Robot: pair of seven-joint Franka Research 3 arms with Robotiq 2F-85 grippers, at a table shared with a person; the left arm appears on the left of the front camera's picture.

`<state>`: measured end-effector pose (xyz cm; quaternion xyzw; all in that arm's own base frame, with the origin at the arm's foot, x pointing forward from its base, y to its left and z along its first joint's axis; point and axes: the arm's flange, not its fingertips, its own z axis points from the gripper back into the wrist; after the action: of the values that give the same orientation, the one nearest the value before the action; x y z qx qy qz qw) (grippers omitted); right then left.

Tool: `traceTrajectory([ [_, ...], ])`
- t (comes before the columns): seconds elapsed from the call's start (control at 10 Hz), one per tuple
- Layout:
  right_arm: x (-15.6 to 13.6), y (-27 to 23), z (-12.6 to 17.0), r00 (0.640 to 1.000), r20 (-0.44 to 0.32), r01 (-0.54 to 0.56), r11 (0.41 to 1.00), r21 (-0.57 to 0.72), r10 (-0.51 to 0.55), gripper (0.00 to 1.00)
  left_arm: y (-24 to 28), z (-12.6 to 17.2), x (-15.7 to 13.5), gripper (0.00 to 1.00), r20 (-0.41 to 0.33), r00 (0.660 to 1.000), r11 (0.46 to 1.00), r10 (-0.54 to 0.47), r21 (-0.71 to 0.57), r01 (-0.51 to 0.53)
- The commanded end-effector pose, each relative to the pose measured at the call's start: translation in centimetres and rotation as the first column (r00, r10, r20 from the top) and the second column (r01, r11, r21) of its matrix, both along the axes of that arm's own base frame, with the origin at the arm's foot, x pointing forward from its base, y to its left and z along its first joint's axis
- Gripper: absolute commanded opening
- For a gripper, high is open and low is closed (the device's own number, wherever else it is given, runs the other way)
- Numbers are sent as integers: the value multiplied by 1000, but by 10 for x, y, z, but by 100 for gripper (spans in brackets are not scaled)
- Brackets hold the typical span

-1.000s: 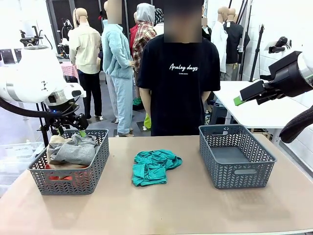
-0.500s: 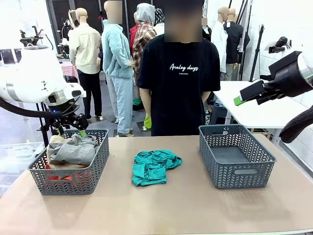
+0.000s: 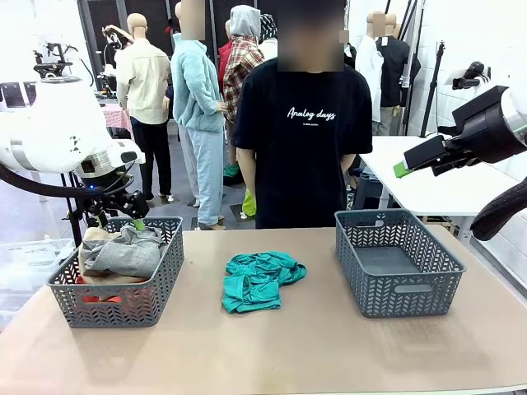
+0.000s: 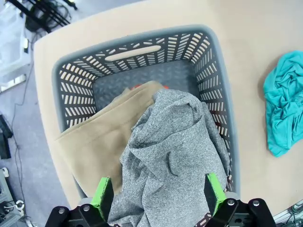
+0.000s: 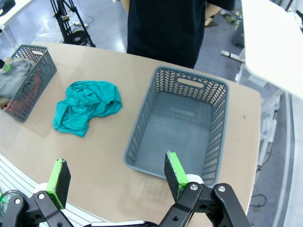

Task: Sort the tops and bottoms.
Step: Lift clothes from the center of the table with your right hand.

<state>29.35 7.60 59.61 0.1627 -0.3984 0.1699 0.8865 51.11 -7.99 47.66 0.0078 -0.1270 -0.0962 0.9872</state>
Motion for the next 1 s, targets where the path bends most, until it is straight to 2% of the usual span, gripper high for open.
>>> traceTrajectory([
  [0.0, 0, 1, -3, 1000, -6, 5, 1000, 10, -5, 100, -8, 26, -24, 100, 96, 994, 998, -59, -16, 61],
  [0.1, 0, 1, -3, 1000, -6, 5, 1000, 10, -5, 100, -23, 98, -83, 100, 260, 942, 957, -213, -140, 255],
  [0.2, 0, 1, -3, 1000, -6, 5, 1000, 10, -5, 100, -24, 100, -85, 100, 263, 940, 953, -219, -149, 263],
  [0.3, 0, 1, -3, 1000, -6, 5, 1000, 10, -5, 100, -32, 109, -102, 100, 275, 924, 930, -266, -180, 321],
  [0.4, 0, 1, -3, 1000, -6, 5, 1000, 10, -5, 100, -45, 117, -123, 100, 295, 894, 888, -337, -214, 406],
  [0.6, 0, 1, -3, 1000, -6, 5, 1000, 10, -5, 100, -65, 132, -149, 100, 339, 821, 831, -460, -162, 533],
  [0.8, 0, 1, -3, 1000, -6, 5, 1000, 10, -5, 100, -74, 141, -157, 100, 388, 783, 809, -487, -137, 571],
  [0.9, 0, 1, -3, 1000, -6, 5, 1000, 10, -5, 100, -83, 141, -164, 100, 386, 768, 784, -511, -157, 601],
])
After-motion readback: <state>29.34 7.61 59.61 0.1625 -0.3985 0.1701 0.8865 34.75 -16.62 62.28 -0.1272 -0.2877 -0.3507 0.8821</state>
